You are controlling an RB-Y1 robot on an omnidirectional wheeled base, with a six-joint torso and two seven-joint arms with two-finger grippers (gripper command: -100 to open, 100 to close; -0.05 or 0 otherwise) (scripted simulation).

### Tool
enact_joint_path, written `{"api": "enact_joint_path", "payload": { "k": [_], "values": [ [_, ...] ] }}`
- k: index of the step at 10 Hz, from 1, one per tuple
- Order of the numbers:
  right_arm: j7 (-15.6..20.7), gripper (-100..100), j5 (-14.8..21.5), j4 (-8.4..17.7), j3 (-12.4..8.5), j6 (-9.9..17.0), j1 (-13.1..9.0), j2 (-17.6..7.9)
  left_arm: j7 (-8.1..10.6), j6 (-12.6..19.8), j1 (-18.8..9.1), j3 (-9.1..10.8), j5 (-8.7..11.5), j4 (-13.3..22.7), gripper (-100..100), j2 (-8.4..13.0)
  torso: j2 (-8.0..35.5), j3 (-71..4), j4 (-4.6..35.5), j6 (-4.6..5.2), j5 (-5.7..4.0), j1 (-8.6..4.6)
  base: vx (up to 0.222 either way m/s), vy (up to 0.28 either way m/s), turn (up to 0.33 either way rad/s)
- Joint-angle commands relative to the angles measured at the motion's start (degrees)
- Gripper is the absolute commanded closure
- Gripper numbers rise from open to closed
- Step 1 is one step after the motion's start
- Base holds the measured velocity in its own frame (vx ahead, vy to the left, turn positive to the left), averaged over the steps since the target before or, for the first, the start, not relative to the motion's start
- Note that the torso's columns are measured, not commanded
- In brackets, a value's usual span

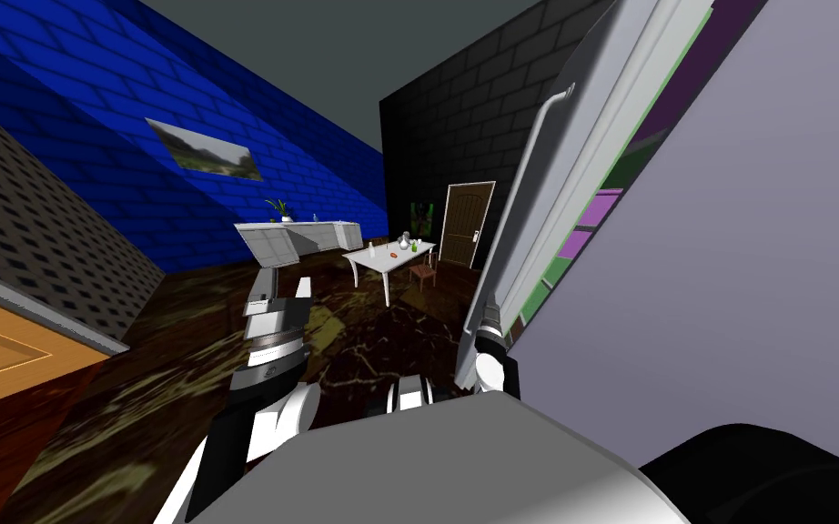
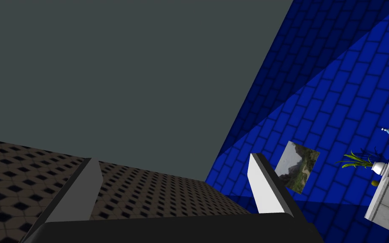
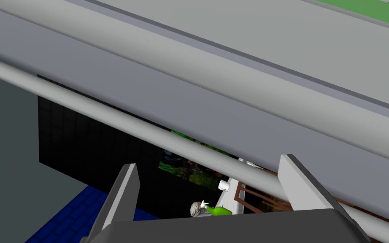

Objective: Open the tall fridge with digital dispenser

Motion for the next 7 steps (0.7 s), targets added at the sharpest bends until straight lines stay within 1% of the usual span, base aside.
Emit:
{"api": "enact_joint_path", "payload": {
  "k": [1, 3, 4, 5, 6, 7],
  "values": [
    [-1.59, 100, 0.57, 0.93, -0.56, -1.23, 0.1, -0.71, 0.0, 0.0, 0.0, 0.0, 0.0, 0.0, 0, 0.0, 0.22, 0.16, -0.09, 0.0, -0.1, 0.21, -0.013, -0.013, 0.047],
    [-4.1, 100, 1.39, 2.61, -0.13, -2.73, 0.48, -1.18, 0.0, 0.0, 0.0, 0.01, 0.0, 0.0, 0, 0.01, 0.91, 0.45, 0.55, 0.02, 0.51, 0.79, -0.023, -0.027, 0.042],
    [-5.35, 100, 1.79, 3.45, 0.09, -3.48, 0.66, -1.42, 0.0, 0.0, -0.01, 0.0, 0.0, 0.0, 0, 0.0, 1.07, 0.56, 0.6, 0.09, 0.57, 0.91, -0.042, -0.014, 0.032],
    [-4.28, 100, 1.26, 2.95, 0.62, -2.35, 1.25, -1.03, 0.0, 0.0, -0.01, 0.0, 0.0, 0.0, 0, 0.0, 1.08, 0.59, 0.48, 0.09, 0.44, 0.93, -0.023, 0.0, -0.001],
    [-3.19, -100, 0.84, 2.08, 0.79, -3.94, -0.26, -0.86, 0.0, 0.0, -0.01, 0.0, 0.0, 0.0, 0, 0.0, 1.02, 0.59, 0.3, -0.05, 0.31, 1.16, -0.007, 0.016, 0.027],
    [-2.34, -100, 0.58, 1.5, 0.9, -4.85, -1.28, -0.77, 0.0, 0.0, -0.01, 0.0, 0.0, 0.0, 0, 0.0, 0.95, 0.56, 0.25, -0.12, 0.34, 1.37, 0.008, 0.027, 0.062]
  ]
}}
